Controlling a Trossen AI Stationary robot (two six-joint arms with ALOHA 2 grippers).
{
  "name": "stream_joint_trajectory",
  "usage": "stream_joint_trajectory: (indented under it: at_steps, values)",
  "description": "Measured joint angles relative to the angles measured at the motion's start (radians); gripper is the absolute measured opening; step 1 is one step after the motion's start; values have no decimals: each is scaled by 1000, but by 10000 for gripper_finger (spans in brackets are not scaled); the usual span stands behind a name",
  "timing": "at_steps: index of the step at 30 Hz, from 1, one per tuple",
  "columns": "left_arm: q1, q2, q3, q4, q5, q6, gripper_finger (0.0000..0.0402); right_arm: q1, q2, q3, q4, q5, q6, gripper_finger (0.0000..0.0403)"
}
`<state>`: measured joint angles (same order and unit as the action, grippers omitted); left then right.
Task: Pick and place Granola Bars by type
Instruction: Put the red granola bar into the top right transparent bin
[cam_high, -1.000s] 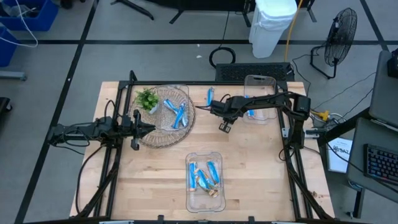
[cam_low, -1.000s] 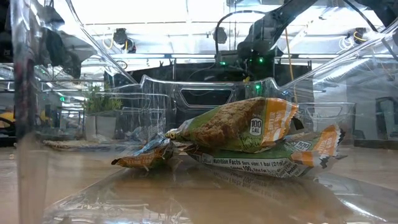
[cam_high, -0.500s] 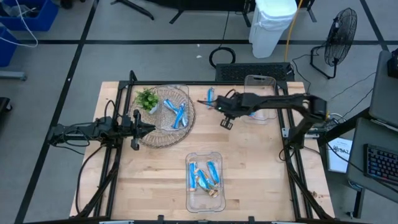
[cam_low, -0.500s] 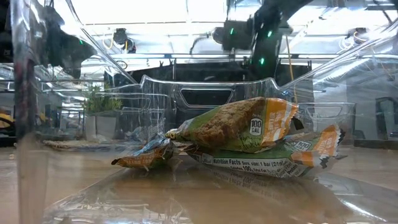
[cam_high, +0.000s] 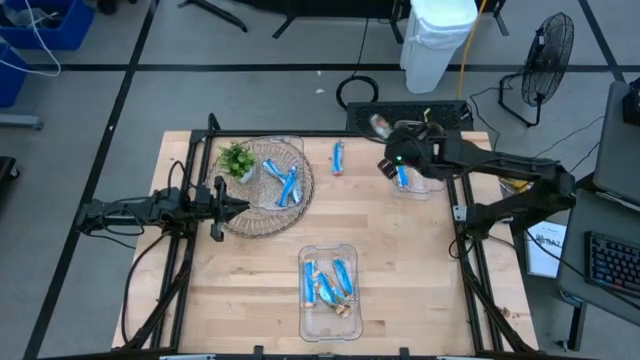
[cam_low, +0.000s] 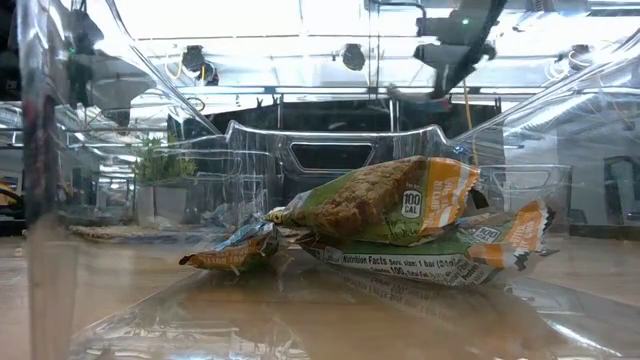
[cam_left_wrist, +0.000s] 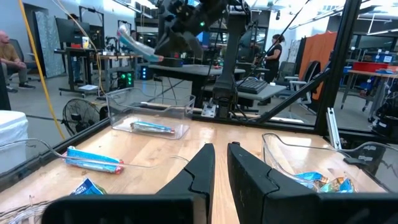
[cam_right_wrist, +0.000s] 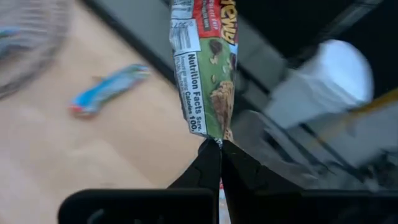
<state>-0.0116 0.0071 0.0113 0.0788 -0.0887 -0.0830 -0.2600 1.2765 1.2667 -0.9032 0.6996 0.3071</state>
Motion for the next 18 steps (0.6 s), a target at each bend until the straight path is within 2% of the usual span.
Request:
stream_joint_trajectory:
  at_steps: [4, 10, 18]
  values:
    - [0, 0, 0, 0, 0, 0, 49, -3, -10, 0, -117, 118, 103, 0]
    - [0, 0, 0, 0, 0, 0, 49, -57, 14, -86, -197, 133, 226, 0]
    - [0, 0, 0, 0, 0, 0, 49, -182, 19, -301, -142, -45, 281, 0]
